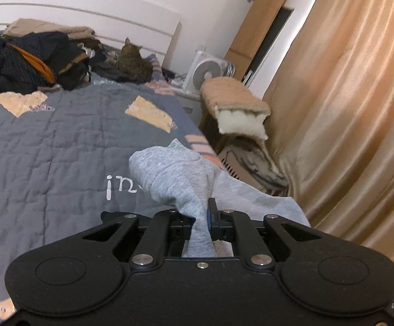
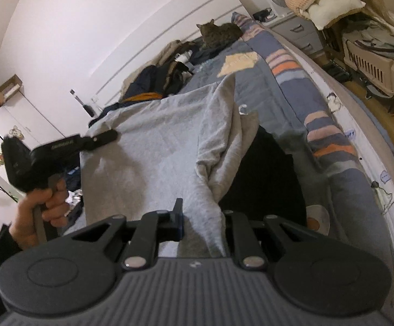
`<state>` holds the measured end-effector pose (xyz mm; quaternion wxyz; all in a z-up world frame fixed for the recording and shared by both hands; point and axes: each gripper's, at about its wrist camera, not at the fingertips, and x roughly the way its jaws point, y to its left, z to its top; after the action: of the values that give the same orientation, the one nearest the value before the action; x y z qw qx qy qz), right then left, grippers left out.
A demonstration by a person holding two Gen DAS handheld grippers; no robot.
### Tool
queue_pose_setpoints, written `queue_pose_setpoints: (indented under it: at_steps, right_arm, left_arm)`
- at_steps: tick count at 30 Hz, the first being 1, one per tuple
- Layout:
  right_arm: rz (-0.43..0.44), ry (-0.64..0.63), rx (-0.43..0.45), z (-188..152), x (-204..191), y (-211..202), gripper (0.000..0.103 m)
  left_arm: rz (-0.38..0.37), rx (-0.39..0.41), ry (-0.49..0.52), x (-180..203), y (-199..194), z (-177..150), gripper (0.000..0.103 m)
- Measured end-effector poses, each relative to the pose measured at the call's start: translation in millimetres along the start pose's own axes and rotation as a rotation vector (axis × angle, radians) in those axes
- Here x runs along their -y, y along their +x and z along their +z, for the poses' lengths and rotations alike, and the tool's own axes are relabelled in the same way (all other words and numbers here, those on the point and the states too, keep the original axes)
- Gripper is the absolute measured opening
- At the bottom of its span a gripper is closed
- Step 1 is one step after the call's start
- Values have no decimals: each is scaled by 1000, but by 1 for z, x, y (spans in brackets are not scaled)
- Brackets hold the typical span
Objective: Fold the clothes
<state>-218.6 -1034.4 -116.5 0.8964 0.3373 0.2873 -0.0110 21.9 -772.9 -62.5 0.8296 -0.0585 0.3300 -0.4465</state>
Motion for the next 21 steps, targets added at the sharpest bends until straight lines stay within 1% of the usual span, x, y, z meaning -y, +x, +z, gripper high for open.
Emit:
queue_pose_setpoints:
  at_steps: [6, 9, 14, 17, 18, 19, 20, 21]
  right_arm:
    - [-36, 30, -76, -20, 26, 44, 15]
    - [-47, 31, -85, -31, 33, 52, 14]
    - [-2, 66, -72, -37, 46, 51, 15]
    - [6, 65, -61, -38, 48, 44, 17]
    - [-3, 52, -54, -38, 47, 41, 19]
    - [-19, 39, -46, -38, 46, 37, 20]
    - [-34, 27, -38, -39, 46, 34, 25]
    - [-43, 25, -36, -39, 46, 32, 27]
  left_arm:
    - [53, -92, 14, -22, 56, -11, 7]
    - [74, -118, -1, -35, 70, -19, 7]
    - [95, -162, -25, -50, 79, -28, 9]
    - [126, -161, -46, -58, 69, -28, 23]
    - [137, -161, -54, -61, 66, -28, 31]
    - [147, -161, -61, -64, 63, -28, 36]
    - [158, -161, -68, -67, 59, -28, 39]
    - [168, -160, -75, -69, 56, -28, 49]
